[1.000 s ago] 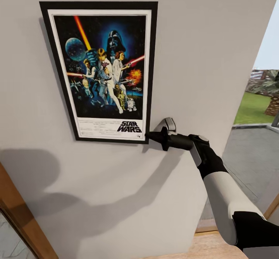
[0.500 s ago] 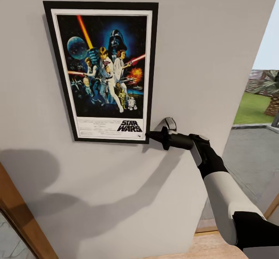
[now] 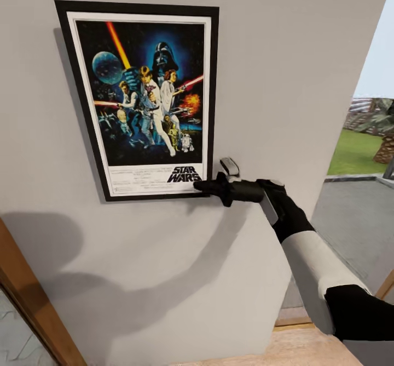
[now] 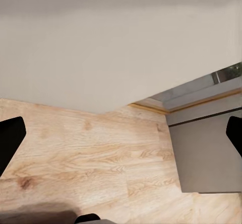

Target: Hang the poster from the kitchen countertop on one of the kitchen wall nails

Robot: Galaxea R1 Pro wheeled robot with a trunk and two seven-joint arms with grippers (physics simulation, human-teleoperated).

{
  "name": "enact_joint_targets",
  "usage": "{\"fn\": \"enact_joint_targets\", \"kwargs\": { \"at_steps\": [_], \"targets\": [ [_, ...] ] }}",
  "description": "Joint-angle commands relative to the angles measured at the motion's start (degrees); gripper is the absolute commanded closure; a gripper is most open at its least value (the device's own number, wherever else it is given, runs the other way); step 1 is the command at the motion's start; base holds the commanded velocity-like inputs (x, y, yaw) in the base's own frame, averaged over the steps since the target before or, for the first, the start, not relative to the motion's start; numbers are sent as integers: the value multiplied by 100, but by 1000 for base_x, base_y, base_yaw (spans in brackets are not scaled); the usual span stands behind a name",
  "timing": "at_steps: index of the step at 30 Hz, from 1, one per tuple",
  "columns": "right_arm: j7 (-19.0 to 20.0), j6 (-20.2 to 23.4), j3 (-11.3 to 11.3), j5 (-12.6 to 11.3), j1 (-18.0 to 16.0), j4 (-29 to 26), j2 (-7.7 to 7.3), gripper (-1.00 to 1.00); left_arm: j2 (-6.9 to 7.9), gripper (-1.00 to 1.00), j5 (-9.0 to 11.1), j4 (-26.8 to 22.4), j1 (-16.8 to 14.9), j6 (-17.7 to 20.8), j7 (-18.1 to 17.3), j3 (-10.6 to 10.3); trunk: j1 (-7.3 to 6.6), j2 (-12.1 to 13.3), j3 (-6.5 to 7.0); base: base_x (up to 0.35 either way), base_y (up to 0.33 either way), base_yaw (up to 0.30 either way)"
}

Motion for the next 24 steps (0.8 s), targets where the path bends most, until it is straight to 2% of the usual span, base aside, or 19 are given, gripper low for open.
{"fn": "enact_joint_targets", "kwargs": {
  "at_steps": [1, 19, 24],
  "targets": [
    [-180, 143, -936, 685, 405, 31, -14, -100, 5, -100, 46, -11, -2, -31, -2, -48, 1, -12, -9, -7, 0, 0],
    [-232, 143, -942, 688, 411, 32, -14, -100, 5, -100, 46, -11, -2, -31, -2, -48, 1, -12, -9, -2, -1, 0],
    [-233, 148, -943, 685, 413, 32, -14, -100, 5, -100, 46, -7, -2, -31, -2, -48, 1, -12, -9, -127, -115, 0]
  ]
}}
